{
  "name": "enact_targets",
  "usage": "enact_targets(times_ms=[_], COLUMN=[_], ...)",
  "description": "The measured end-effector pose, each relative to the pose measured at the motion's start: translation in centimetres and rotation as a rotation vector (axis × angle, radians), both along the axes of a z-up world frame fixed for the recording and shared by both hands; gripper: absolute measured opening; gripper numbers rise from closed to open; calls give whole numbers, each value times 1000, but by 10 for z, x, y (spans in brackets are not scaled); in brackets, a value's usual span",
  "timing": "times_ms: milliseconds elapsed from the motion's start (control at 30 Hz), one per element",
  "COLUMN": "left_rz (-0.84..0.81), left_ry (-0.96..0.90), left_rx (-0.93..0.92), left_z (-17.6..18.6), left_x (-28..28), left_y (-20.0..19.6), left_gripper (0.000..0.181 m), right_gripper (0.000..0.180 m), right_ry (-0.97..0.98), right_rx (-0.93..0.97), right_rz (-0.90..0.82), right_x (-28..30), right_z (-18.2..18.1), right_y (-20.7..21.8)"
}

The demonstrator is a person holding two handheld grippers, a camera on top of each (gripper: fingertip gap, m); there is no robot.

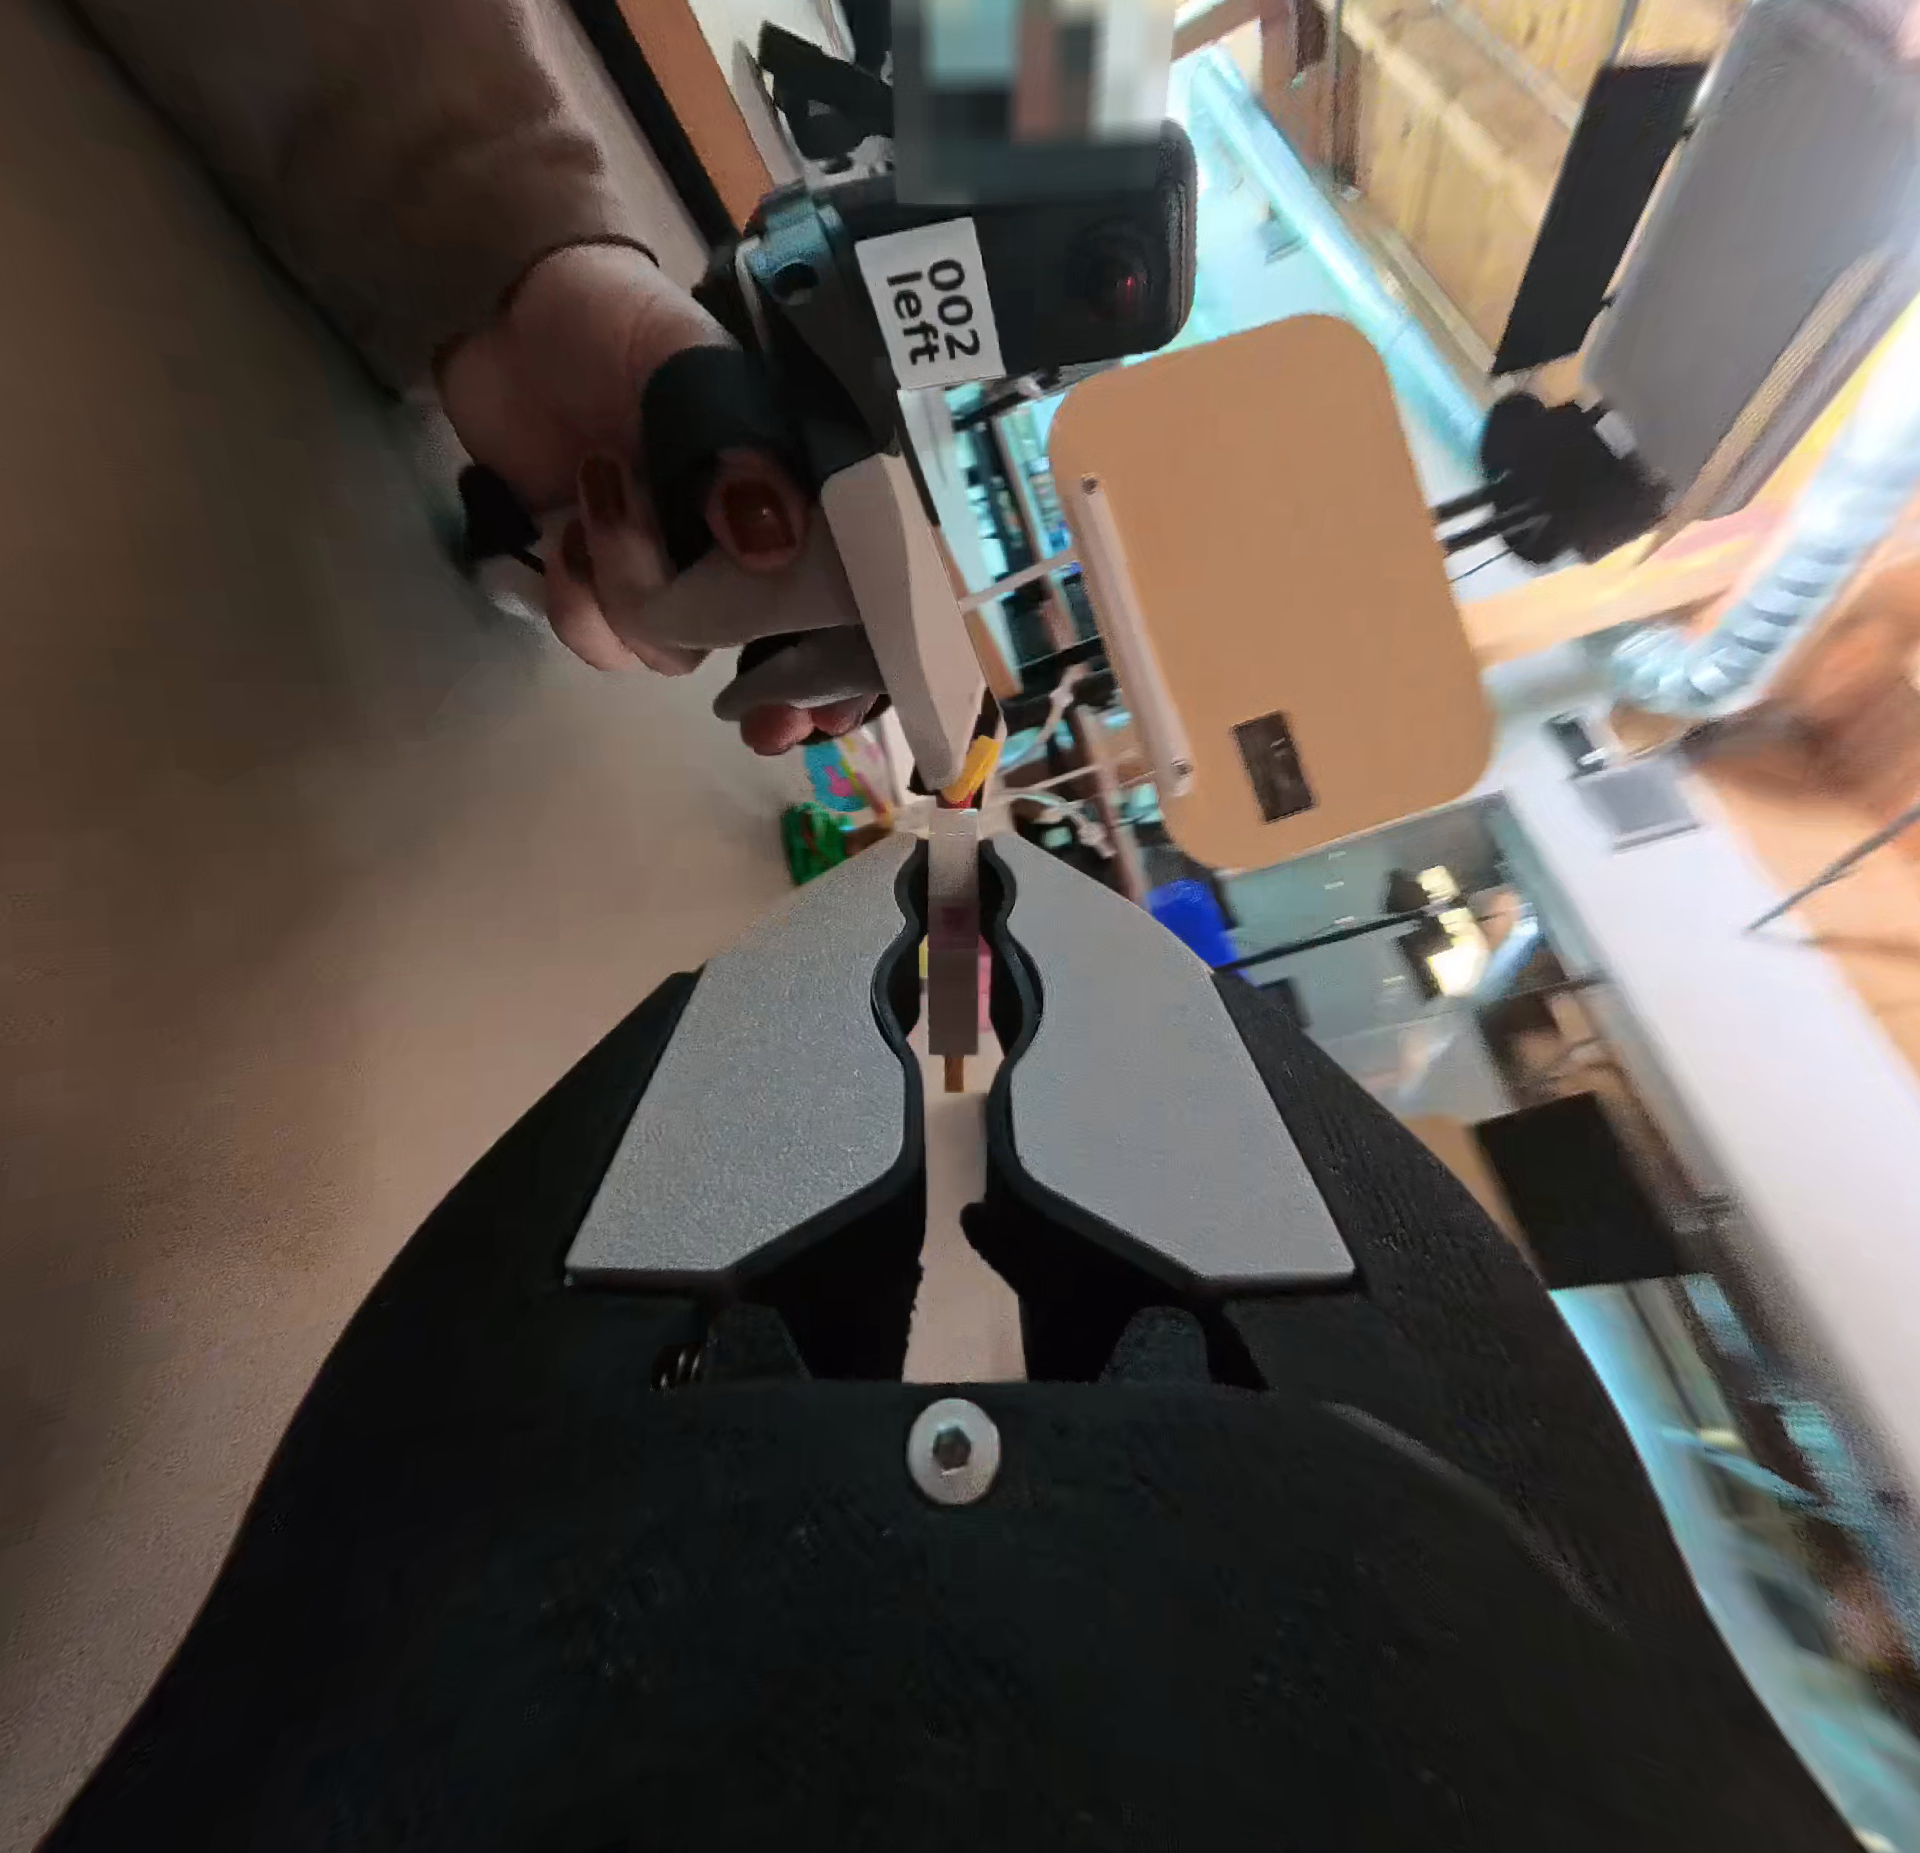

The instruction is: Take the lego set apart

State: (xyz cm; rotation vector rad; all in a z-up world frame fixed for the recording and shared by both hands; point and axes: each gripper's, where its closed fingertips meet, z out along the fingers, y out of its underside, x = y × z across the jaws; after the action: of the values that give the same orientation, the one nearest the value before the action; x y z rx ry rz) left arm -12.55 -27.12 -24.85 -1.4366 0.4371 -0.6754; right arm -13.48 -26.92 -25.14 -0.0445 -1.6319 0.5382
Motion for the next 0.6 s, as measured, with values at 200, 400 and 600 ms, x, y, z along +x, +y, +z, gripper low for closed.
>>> enact_targets(times_ms=[200, 400, 600], left_rz=[1, 15, 200], left_ry=[-53, -73, -153], left_rx=[-51, -84, -170], left_z=[-2, -5, -11], left_x=[-6, -9, -31], left_y=[2, 6, 25], left_gripper=[6, 6, 65], right_gripper=[14, 9, 7], right_ry=[-164, -220, -460], right_rx=[-215, -238, -861], right_rz=[30, 25, 72], right_x=[2, 2, -9], right_z=[-5, -11, -1], right_y=[15, 19, 22])
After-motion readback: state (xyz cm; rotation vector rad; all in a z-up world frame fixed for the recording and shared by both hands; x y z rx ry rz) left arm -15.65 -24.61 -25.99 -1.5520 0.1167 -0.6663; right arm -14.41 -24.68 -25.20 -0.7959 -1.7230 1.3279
